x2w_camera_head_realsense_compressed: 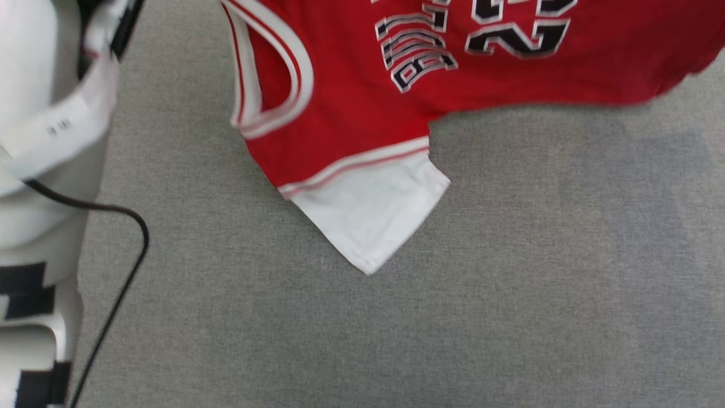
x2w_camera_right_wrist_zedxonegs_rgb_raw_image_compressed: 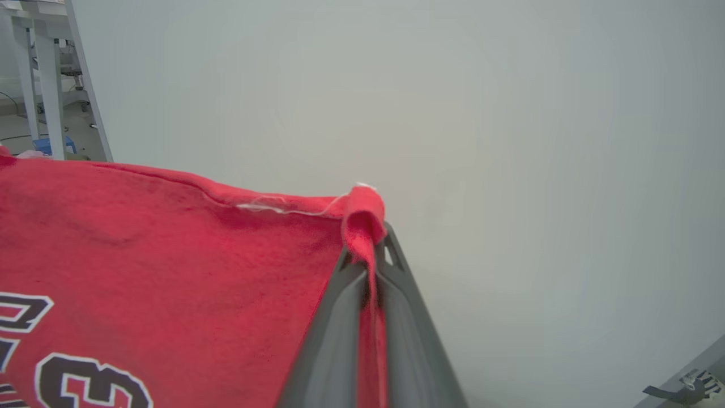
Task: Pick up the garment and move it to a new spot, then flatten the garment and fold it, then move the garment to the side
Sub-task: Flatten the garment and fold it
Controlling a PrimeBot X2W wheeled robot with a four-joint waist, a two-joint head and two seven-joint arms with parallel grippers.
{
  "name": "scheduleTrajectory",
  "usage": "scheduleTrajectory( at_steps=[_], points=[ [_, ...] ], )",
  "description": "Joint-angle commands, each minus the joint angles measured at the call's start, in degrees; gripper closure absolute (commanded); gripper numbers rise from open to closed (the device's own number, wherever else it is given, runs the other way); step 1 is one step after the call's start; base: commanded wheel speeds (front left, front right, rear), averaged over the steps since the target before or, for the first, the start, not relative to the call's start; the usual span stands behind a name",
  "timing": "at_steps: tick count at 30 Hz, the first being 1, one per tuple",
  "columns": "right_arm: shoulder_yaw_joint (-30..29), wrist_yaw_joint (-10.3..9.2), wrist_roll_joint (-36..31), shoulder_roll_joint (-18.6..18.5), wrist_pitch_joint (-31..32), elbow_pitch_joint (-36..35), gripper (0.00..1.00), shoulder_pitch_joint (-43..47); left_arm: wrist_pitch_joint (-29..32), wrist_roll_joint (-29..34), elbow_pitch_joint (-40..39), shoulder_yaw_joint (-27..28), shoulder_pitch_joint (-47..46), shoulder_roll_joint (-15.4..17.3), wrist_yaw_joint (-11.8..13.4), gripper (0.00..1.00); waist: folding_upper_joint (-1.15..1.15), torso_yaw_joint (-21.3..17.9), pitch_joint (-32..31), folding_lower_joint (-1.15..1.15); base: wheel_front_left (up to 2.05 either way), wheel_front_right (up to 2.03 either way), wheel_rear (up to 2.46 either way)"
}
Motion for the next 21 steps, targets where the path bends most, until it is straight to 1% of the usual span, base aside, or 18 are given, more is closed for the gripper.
scheduleTrajectory(
  at_steps=[1, 4, 8, 12, 15, 16, 21],
  points=[
    [0.06, -0.03, -1.24, 0.7, 0.32, 0.59, 1.0, -3.42, 0.14, -0.96, 1.31, -0.97, -3.97, 0.89, -0.13, 1.0, 0.0, -1.22, 5.77, -0.01, 0.0, 0.0, 0.0],
    [1.22, -0.03, -3.47, 2.05, 0.48, 3.19, 1.0, -11.51, 0.04, -1.53, 5.32, -4.08, -13.47, 2.85, -0.15, 1.0, 0.0, -1.69, 8.31, -0.01, 0.0, 0.0, 0.0],
    [3.2, -0.03, -5.85, 3.55, -0.24, 7.75, 1.0, -22.29, -0.71, -3.16, 10.9, -7.2, -25.1, 4.18, -0.15, 1.0, 0.0, -1.9, 11.12, -0.01, 0.0, 0.0, 0.0],
    [4.78, -0.03, -7.52, 4.6, -2.45, 13.04, 1.0, -31.81, -2.41, -4.37, 16.59, -9.2, -35.13, 4.83, -0.16, 1.0, 0.0, -1.76, 12.94, -0.01, 0.0, 0.0, 0.0],
    [6.5, -0.03, -8.34, 5.16, -4.19, 17.33, 1.0, -37.27, -3.63, -4.9, 20.2, -10.46, -40.76, 4.94, -0.16, 1.0, 0.0, -1.66, 13.68, -0.01, 0.0, 0.0, 0.0],
    [8.22, -0.03, -8.32, 5.66, -5.99, 21.75, 1.0, -41.57, -5.04, -5.99, 24.19, -11.19, -45.22, 4.28, -0.16, 1.0, 0.0, -1.49, 14.39, -0.01, 0.0, 0.0, 0.0],
    [12.15, -0.03, -7.26, 6.49, -8.42, 27.42, 1.0, -44.08, -6.92, -7.9, 29.11, -13.16, -46.96, 3.89, -0.16, 1.0, 0.0, -1.51, 15.73, -0.01, 0.0, 0.0, 0.0]
  ],
)
